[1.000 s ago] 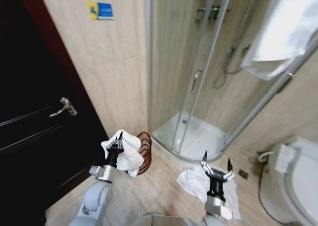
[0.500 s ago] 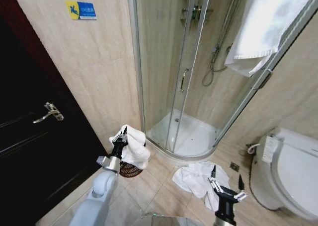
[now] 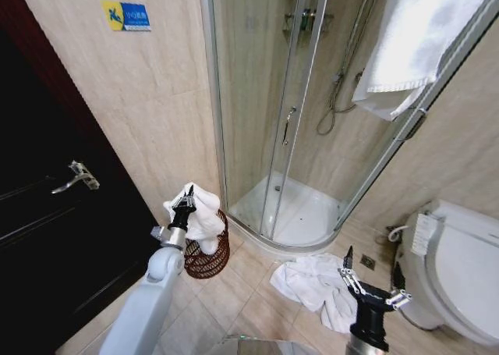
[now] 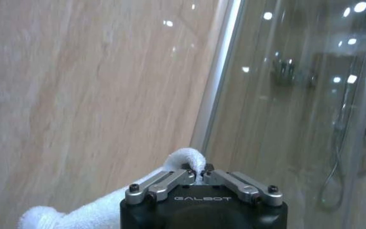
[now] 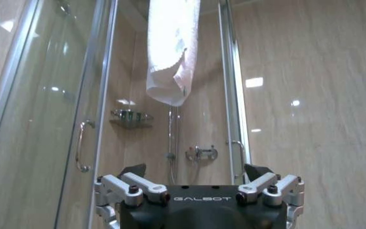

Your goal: Discard the used towel into the hamper.

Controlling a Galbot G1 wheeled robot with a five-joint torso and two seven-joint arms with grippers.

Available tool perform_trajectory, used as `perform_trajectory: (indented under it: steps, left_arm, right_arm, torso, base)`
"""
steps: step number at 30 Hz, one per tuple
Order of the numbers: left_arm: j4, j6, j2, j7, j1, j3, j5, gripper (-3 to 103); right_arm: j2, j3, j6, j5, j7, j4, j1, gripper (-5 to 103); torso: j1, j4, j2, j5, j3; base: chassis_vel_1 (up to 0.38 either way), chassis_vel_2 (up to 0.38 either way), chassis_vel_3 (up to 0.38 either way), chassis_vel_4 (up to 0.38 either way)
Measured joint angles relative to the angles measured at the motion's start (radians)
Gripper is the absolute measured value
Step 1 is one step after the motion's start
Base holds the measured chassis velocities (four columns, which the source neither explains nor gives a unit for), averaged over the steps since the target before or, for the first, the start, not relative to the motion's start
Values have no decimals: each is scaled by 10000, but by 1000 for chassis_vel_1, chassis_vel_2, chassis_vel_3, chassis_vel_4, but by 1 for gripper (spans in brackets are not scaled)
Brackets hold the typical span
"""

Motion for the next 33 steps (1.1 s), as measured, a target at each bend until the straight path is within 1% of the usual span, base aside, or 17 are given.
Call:
perform_trajectory:
  steps: [1, 2, 5, 6, 9, 10, 12, 14, 15, 17, 19, 21, 22, 24, 29, 30, 33]
  left_arm:
    - [288, -45, 30, 22, -129, 94, 0, 2]
    - [288, -45, 30, 22, -129, 94, 0, 2]
    - [1597, -287, 98, 164, -731, 540, 81, 2]
    - [1597, -287, 98, 164, -731, 540, 81, 2]
    - [2963, -504, 82, 179, -1385, 960, 202, 2]
    - [2963, -504, 82, 179, -1385, 960, 202, 2]
    - [3847, -651, -3, 162, -1794, 1175, 210, 2]
    - [4460, -798, -62, 161, -2056, 1326, 293, 2]
    - [4460, -798, -62, 161, -2056, 1326, 293, 2]
    - [5223, -1006, -138, 168, -2366, 1494, 454, 2]
    - [5470, -1087, -171, 168, -2479, 1541, 506, 2]
    - [6437, -1453, -312, 133, -2901, 1600, 756, 2]
    - [6437, -1453, -312, 133, -2901, 1600, 756, 2]
    - [7254, -1635, -407, 124, -3219, 1603, 976, 2]
    - [8201, -1838, -464, 302, -3593, 1698, 1233, 2]
    - [8201, -1838, -464, 302, -3593, 1698, 1233, 2]
    - [8904, -2092, -600, 398, -3966, 1733, 1559, 2]
  right_arm:
    - [0, -12, -4, -23, -7, 34, 5, 100]
    - [0, -12, -4, -23, -7, 34, 5, 100]
    - [0, -21, -43, -102, -51, 130, 47, 100]
    - [0, -21, -43, -102, -51, 130, 47, 100]
    - [0, -10, -77, -112, -78, 153, 82, 100]
    - [0, -10, -77, -112, -78, 153, 82, 100]
    - [0, -5, -83, -124, -77, 149, 104, 100]
    - [0, -2, -115, -130, -72, 157, 108, 100]
    - [0, -2, -115, -130, -72, 157, 108, 100]
    - [0, 13, -179, -136, -66, 203, 153, 100]
    - [0, 25, -197, -141, -63, 218, 193, 100]
    - [-1, 58, -315, -147, -46, 274, 296, 100]
    - [-1, 58, -315, -147, -46, 274, 296, 100]
    - [-1, 76, -403, -148, -36, 314, 368, 100]
    - [0, 134, -452, -143, -30, 329, 515, 100]
    - [0, 134, -452, -143, -30, 329, 515, 100]
    - [0, 180, -507, -133, -29, 329, 609, 100]
  torso:
    - [0, 0, 0, 2, 0]
    - [0, 0, 0, 2, 0]
    - [1, 0, 0, -1, 0]
    - [1, 0, 0, -1, 0]
    - [0, 0, -1, 0, 1]
    - [0, 0, -1, 0, 1]
    - [1, 0, 0, 0, 1]
    - [0, -1, 0, 1, 0]
    - [0, -1, 0, 1, 0]
    - [1, -1, 0, 1, 0]
    - [0, 0, 0, 0, 0]
    - [0, -2, 0, 2, -1]
    - [0, -2, 0, 2, -1]
    - [1, -1, -1, 0, 0]
    - [1, 1, -1, 1, 0]
    - [1, 1, -1, 1, 0]
    - [0, 0, 0, 2, 0]
  base:
    - [0, 0, 0, 0]
    - [0, 0, 0, 0]
    - [0, 0, 0, 0]
    - [0, 0, 0, 0]
    - [0, 0, 0, 0]
    - [0, 0, 0, 0]
    - [0, 0, 0, 0]
    - [0, 0, 0, 0]
    - [0, 0, 0, 0]
    - [0, 0, 0, 0]
    - [0, 0, 0, 0]
    - [0, 0, 0, 0]
    - [0, 0, 0, 0]
    - [0, 0, 0, 0]
    - [0, 0, 0, 0]
    - [0, 0, 0, 0]
    - [0, 0, 0, 0]
